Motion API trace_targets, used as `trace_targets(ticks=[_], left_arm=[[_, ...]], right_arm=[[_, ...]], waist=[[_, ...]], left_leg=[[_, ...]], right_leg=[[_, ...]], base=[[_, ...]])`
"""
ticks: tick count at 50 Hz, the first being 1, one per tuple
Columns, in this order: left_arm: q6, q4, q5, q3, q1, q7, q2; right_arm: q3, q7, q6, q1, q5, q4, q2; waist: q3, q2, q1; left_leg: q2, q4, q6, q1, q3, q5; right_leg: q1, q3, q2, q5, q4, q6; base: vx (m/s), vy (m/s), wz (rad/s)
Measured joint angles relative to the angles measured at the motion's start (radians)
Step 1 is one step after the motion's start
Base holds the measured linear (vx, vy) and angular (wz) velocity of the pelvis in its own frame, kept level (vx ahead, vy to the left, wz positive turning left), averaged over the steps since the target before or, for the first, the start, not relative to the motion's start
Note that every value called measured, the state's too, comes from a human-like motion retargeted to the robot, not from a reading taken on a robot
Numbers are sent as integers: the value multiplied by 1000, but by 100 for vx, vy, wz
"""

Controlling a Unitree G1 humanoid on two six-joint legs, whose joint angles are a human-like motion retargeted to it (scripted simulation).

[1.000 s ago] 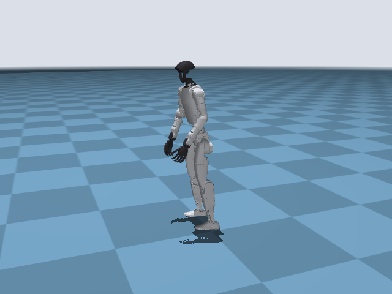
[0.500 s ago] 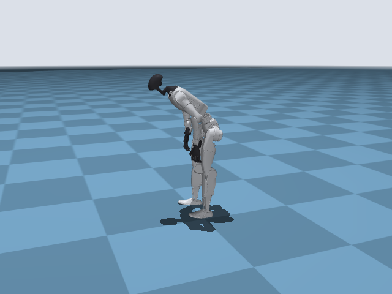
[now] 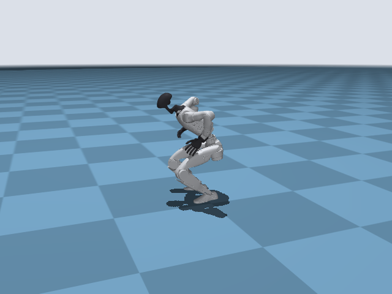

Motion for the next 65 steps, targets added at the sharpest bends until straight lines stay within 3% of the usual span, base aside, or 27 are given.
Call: trace_targets(ticks=[3, 7, 10, 13, 15, 18, 20, 23, 26, 29, 32, 33, 35, 37, 40, 43, 48, 53, 55, 58, 60, 62, 65], left_arm=[[-8, -13, 5, 42, 209, 56, 42], [-4, 14, -13, 111, 378, 124, 50], [0, 33, -34, 136, 378, 151, 45], [-11, -57, -29, 187, 368, 133, 51], [22, -96, -48, 126, 157, 90, 69], [35, 81, -89, -208, -371, 27, 15], [35, 241, -150, -380, -710, -26, -69], [52, 542, -249, -420, -1043, -160, -259], [146, 1015, -255, -423, -1187, -367, -510], [304, 1569, -114, -422, -1267, -611, -755], [424, 1925, 59, -388, -1257, -823, -916], [432, 1963, 82, -371, -1233, -858, -939], [405, 1954, 85, -318, -1167, -895, -955], [340, 1885, 45, -250, -1105, -926, -943], [264, 1829, -48, -158, -1066, -991, -924], [252, 1850, -145, -121, -1087, -1036, -906], [287, 1852, -220, -169, -1146, -1064, -855], [307, 1655, -195, -274, -1180, -1094, -737], [304, 1547, -175, -300, -1224, -1087, -669], [291, 1445, -216, -248, -1311, -1033, -593], [293, 1431, -319, -163, -1312, -965, -582], [295, 1460, -514, -51, -1241, -880, -619], [287, 1582, -809, 120, -1100, -771, -717]], right_arm=[[-17, -40, 5, 131, -12, -11, -72], [7, -63, 27, 145, 11, 57, -150], [2, -78, 26, 145, 40, 68, -197], [4, -78, -21, 140, 99, -25, -282], [55, -43, -39, -21, 198, -76, -384], [335, 48, -61, -447, 326, 73, -429], [536, 108, -64, -773, 418, 225, -396], [690, 177, -66, -1143, 552, 534, -220], [749, 292, -27, -1295, 633, 983, 72], [710, 551, 96, -1371, 641, 1490, 398], [635, 876, 218, -1391, 607, 1778, 594], [621, 956, 236, -1381, 595, 1809, 621], [587, 1062, 241, -1340, 565, 1829, 646], [518, 1087, 214, -1292, 548, 1835, 653], [405, 1056, 170, -1259, 559, 1866, 665], [358, 1009, 149, -1277, 590, 1897, 657], [340, 1047, 186, -1323, 689, 1875, 602], [374, 1138, 224, -1328, 720, 1753, 466], [400, 1151, 221, -1359, 724, 1706, 404], [368, 1074, 188, -1457, 737, 1714, 371], [305, 959, 175, -1499, 772, 1760, 401], [233, 817, 181, -1486, 845, 1817, 467], [154, 689, 210, -1402, 984, 1902, 581]], waist=[[0, 24, 33], [0, 15, 11], [0, 19, 2], [0, 28, 20], [0, 65, 90], [0, 79, 113], [0, 57, 121], [-15, 12, 112], [-103, -16, 130], [-187, -46, 138], [-301, -68, 116], [-338, -69, 108], [-396, -61, 93], [-441, -48, 92], [-505, -24, 118], [-550, -14, 135], [-595, -20, 124], [-631, 7, 139], [-643, 9, 148], [-608, 5, 157], [-559, 10, 155], [-518, 14, 142], [-502, 14, 116]], left_leg=[[32, 185, -14, 0, -45, -30], [23, 401, -25, 0, -64, -30], [40, 516, 17, 0, -57, -30], [50, 535, 95, 0, -51, -30], [63, 447, 102, 0, -88, -30], [50, 341, 116, 0, -86, -28], [12, 190, 107, 0, -57, 35], [-49, -112, 109, 7, -17, 155], [-82, -483, 98, 231, -13, 211], [-114, -930, 67, 549, -13, 372], [-145, -1433, 35, 863, -17, 762], [-151, -1598, 24, 965, -26, 907], [-159, -1871, -10, 1162, -54, 1080], [-154, -2015, -41, 1300, -68, 1035], [-118, -2098, -92, 1409, -25, 905], [-127, -2076, -105, 1457, 17, 909], [-208, -1967, -91, 1486, -127, 950], [-225, -1961, -90, 1533, -201, 998], [-222, -1916, -50, 1530, -192, 844], [-217, -1684, 40, 1456, -166, 417], [-205, -1474, 117, 1378, -142, 242], [-187, -1363, 148, 1326, -107, 239], [-174, -1476, 105, 1357, -76, 348]], right_leg=[[0, 29, 27, 0, 185, -16], [0, 127, 17, 0, 441, 7], [0, 199, 15, 0, 571, 15], [0, 212, 18, 0, 584, -24], [0, 91, 9, 0, 485, -127], [0, 37, -4, 0, 370, -163], [0, 11, -37, 0, 260, -187], [7, -47, -85, 73, 10, -196], [253, -160, -77, 148, -369, -153], [593, -271, -41, 335, -837, -73], [916, -362, 2, 746, -1348, 0], [1019, -377, 22, 911, -1516, 18], [1215, -369, 61, 1165, -1801, 81], [1339, -334, 90, 1202, -1942, 155], [1415, -345, 144, 1065, -2003, 201], [1436, -377, 150, 1000, -1977, 195], [1471, -308, 125, 1052, -1950, 179], [1530, -277, 116, 1134, -1955, 179], [1534, -270, 112, 989, -1910, 143], [1456, -264, 107, 543, -1674, 75], [1368, -256, 105, 340, -1447, -20], [1311, -258, 102, 315, -1322, -85], [1329, -282, 107, 430, -1412, -60]], base=[[-21, 2, -42], [-15, -3, 41], [1, -2, 34], [12, -2, -1], [28, -9, -53], [38, -9, -2], [37, -22, 84], [19, -18, 106], [22, -10, 13], [36, -9, -12], [44, -8, -13], [47, -7, -17], [48, -7, -14], [46, -6, -15], [33, -8, -37], [19, 0, -28], [11, -2, 13], [11, -2, 18], [-2, -1, 19], [-15, -2, 3], [-16, -5, -14], [-10, -6, -14], [0, -6, -14]])
